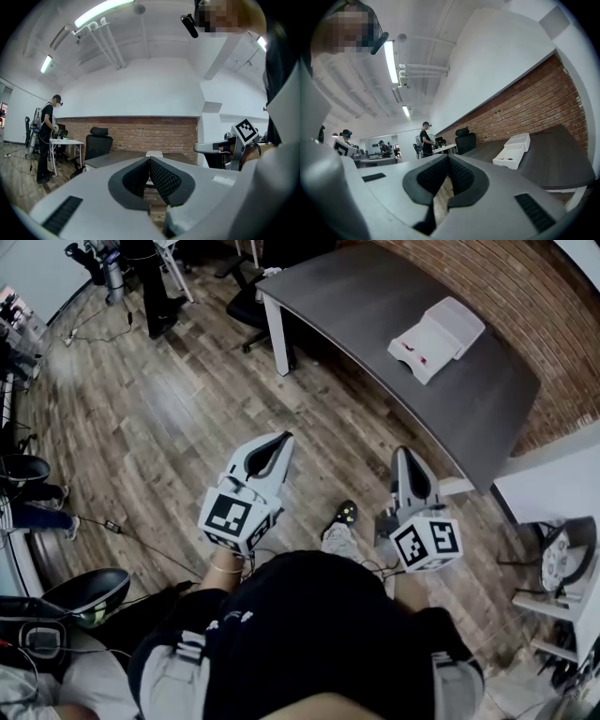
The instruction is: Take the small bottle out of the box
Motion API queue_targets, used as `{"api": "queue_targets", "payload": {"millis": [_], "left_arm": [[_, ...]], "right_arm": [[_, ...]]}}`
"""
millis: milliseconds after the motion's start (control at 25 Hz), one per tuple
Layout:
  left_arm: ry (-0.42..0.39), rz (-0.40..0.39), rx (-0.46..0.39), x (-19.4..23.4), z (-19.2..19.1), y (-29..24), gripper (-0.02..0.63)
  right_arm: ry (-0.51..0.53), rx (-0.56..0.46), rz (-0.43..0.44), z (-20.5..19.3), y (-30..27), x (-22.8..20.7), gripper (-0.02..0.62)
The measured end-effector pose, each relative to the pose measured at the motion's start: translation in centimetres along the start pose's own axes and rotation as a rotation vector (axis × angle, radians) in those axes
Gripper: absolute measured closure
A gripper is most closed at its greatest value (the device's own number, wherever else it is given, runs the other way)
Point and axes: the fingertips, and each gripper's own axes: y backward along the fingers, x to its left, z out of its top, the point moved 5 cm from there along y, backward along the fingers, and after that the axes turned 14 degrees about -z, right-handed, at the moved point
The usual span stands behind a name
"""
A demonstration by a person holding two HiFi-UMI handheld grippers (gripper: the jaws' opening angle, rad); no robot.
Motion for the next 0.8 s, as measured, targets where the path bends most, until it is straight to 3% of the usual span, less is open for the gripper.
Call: {"api": "queue_targets", "payload": {"millis": [800], "left_arm": [[-0.050, -0.028, 0.073, 2.5, 2.6, -16.5, 0.601]], "right_arm": [[-0.107, 0.045, 0.019, 2.7, -11.2, -11.4, 0.589]]}}
